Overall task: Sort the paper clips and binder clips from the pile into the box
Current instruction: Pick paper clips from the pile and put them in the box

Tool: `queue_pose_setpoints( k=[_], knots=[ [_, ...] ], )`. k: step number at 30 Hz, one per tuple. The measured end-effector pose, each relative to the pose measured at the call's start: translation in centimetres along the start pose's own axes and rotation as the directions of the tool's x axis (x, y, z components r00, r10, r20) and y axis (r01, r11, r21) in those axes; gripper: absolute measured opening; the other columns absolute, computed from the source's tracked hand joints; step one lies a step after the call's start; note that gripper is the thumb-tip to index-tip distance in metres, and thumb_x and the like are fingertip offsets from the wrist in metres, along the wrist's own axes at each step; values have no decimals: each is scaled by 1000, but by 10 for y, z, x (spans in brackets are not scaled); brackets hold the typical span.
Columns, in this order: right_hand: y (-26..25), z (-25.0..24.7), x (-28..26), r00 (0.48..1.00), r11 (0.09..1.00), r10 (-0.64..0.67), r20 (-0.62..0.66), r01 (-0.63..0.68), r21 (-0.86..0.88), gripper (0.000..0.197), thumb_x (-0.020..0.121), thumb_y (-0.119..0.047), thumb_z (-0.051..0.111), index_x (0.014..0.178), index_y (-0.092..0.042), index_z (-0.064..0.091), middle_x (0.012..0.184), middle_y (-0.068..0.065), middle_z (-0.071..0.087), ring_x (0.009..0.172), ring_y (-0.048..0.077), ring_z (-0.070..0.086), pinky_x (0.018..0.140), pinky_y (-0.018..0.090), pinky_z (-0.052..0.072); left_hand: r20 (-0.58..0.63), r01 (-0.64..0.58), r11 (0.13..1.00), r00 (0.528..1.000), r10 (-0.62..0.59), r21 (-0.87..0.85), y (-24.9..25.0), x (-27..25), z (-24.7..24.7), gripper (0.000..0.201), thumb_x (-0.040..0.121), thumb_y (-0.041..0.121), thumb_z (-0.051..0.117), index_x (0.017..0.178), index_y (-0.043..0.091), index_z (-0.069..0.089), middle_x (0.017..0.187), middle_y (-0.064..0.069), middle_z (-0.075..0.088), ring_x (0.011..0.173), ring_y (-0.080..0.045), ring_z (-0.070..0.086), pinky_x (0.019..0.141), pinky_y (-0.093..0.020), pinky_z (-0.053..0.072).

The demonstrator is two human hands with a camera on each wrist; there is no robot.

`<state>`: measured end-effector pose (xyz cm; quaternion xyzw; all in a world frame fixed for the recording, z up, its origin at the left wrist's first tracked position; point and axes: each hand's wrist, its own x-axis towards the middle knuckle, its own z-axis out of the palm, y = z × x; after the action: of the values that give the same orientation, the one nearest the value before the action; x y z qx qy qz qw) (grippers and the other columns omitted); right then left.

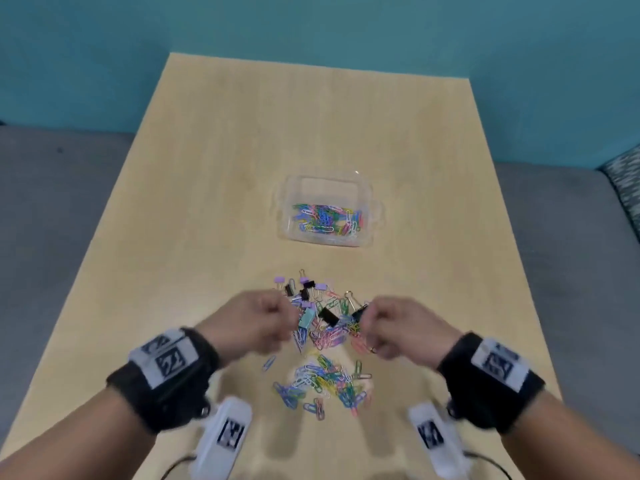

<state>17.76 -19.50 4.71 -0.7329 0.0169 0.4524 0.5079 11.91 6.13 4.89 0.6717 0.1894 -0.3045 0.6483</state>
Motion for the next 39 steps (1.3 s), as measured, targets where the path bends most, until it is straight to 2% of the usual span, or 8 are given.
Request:
queue_pose_setpoints(
  k=[3, 6, 13, 17, 19, 22, 33, 39],
  knots=[
    [37, 36, -23, 948, 990, 137, 286, -119, -83, 11, 73, -11, 55, 69, -20, 59, 76, 10, 60, 72, 22, 54, 56, 26, 41, 164, 155, 987, 974, -159, 33, -44, -23, 33, 12, 70, 18, 61, 79, 11, 64, 82, -13, 66, 71, -20, 62, 59, -27, 51],
    [51, 68, -24, 927, 986, 143, 347, -105, -127, 11, 66, -17, 52, 70, -23, 60, 78, 4, 62, 70, 16, 57, 59, 23, 45, 88, 163, 987, 983, -163, 13, -66, -26, 55, 18, 64, 14, 58, 80, 9, 65, 76, -14, 62, 67, -20, 59, 56, -25, 48],
    [50, 87, -18, 1000, 992, 20, -21, -17, 128, 20, 77, -3, 53, 68, -20, 59, 68, 3, 55, 58, 18, 48, 52, 25, 39, -272, 15, 999, 962, -25, -39, -67, -30, 52, 6, 68, 9, 60, 66, 15, 61, 62, 0, 58, 57, -16, 54, 52, -26, 41],
    [76, 66, -35, 938, 918, -130, -321, -8, -395, 12, 83, -21, 61, 92, -28, 59, 89, -5, 56, 78, 13, 55, 70, 28, 46, -418, 42, 798, 867, 270, 601, -87, -40, 31, 21, 77, 27, 68, 98, 26, 61, 94, 4, 56, 86, -16, 58, 76, -30, 45],
    [85, 67, -39, 925, 784, -183, -333, -67, -617, 36, 84, -29, 59, 119, -27, 52, 110, -3, 47, 106, 17, 49, 88, 30, 42, -384, 26, 736, 865, 322, 676, -98, -40, 34, 48, 74, 33, 71, 119, 24, 56, 107, 0, 51, 101, -23, 53, 89, -32, 42],
    [78, 82, -30, 901, 716, -301, -312, -3, -698, 48, 87, -32, 57, 132, -24, 43, 118, 2, 41, 112, 24, 39, 94, 32, 38, -299, -51, 651, 859, 415, 757, -101, -29, 51, 57, 74, 37, 68, 127, 26, 51, 110, 0, 47, 107, -24, 45, 92, -32, 39],
    [48, 102, 1, 921, 555, -342, -187, 37, -831, 34, 80, 3, 46, 109, -16, 46, 114, 9, 43, 100, 27, 43, 70, 32, 31, -179, -58, 490, 888, 423, 870, -85, 2, 66, 22, 77, 3, 52, 93, 17, 59, 95, -5, 47, 88, -28, 49, 69, -37, 43],
    [51, 90, -2, 943, 711, -251, -220, 24, -703, 17, 82, -4, 46, 81, -21, 43, 93, 0, 47, 77, 25, 49, 65, 36, 44, -245, -29, 643, 911, 333, 765, -80, -5, 60, 12, 82, 13, 54, 84, 21, 62, 89, -1, 54, 81, -22, 56, 67, -32, 44]
  ],
)
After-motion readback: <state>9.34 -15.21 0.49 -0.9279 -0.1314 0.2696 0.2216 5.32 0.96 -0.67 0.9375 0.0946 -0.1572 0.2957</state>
